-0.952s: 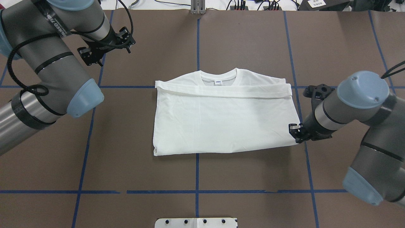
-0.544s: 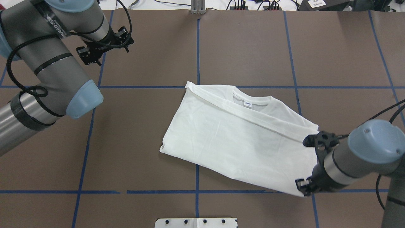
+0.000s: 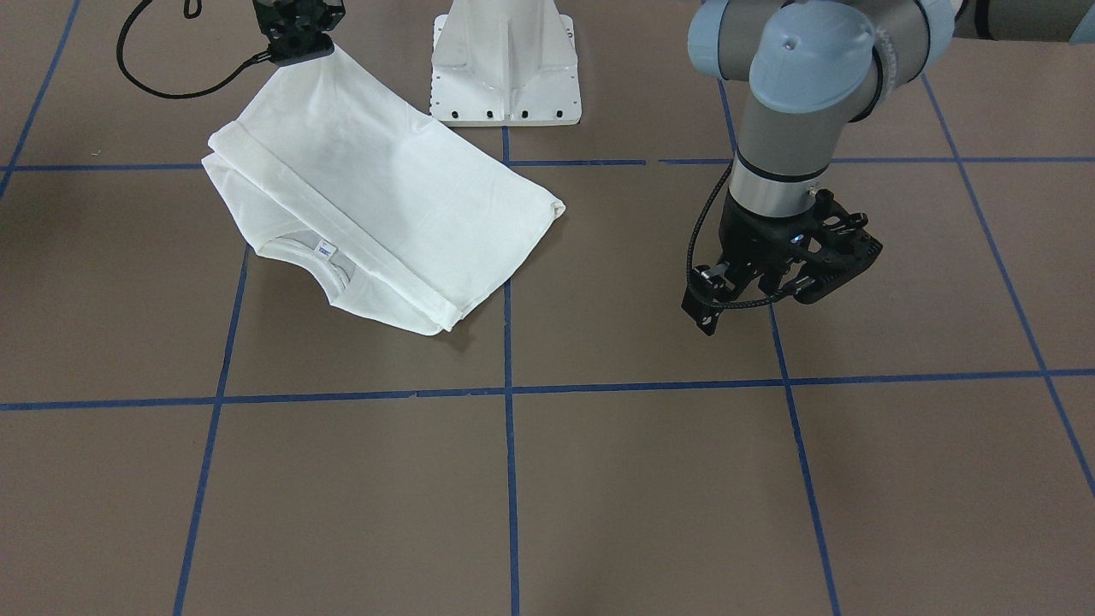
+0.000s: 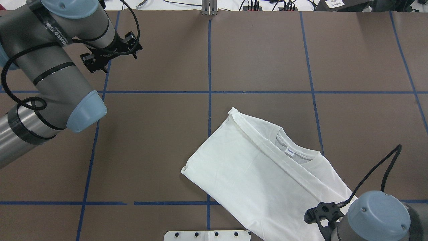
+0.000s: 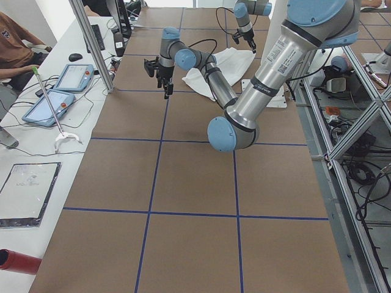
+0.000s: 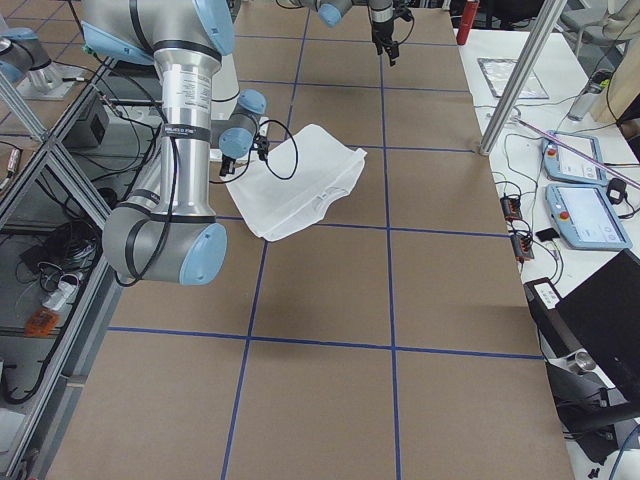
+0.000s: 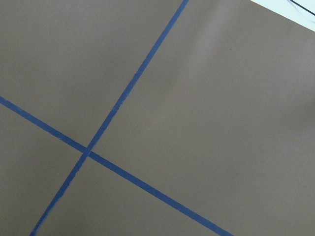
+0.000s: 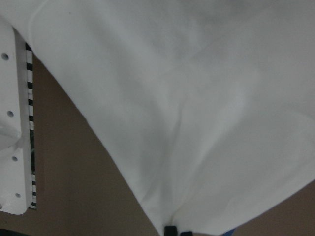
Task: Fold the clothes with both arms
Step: 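Drag the folded shirt away from the robot's center with the right gripper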
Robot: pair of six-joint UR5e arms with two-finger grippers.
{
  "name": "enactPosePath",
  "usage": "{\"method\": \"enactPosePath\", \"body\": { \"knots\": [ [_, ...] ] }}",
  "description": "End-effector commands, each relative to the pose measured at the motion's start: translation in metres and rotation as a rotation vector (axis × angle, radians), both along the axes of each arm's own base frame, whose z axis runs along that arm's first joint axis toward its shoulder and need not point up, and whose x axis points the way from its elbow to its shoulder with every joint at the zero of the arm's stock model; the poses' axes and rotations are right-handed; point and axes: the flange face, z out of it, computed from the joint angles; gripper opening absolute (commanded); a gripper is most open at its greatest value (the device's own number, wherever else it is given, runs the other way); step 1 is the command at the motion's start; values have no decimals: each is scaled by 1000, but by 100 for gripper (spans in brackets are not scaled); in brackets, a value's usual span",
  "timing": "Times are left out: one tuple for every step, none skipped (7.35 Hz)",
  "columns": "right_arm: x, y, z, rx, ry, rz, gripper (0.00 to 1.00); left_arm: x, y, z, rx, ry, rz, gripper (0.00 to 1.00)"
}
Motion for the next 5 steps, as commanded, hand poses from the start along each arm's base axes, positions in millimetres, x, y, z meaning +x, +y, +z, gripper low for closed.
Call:
{"method": "enactPosePath", "body": {
  "knots": [
    [-12, -1, -10, 71, -28, 49, 100, 24, 25, -5, 16, 15, 60, 99],
    [-22, -19, -31, 135, -81, 133, 100, 47, 45, -11, 19, 30, 111, 99],
    [-28, -44, -53, 183, -115, 278, 100, 65, 81, -26, 33, 74, 177, 99],
    [-29, -72, -77, 200, -148, 430, 100, 91, 111, -35, -3, 129, 210, 99],
    [-17, -103, -92, 215, -174, 517, 100, 132, 150, -40, -12, 216, 241, 99]
  ]
}}
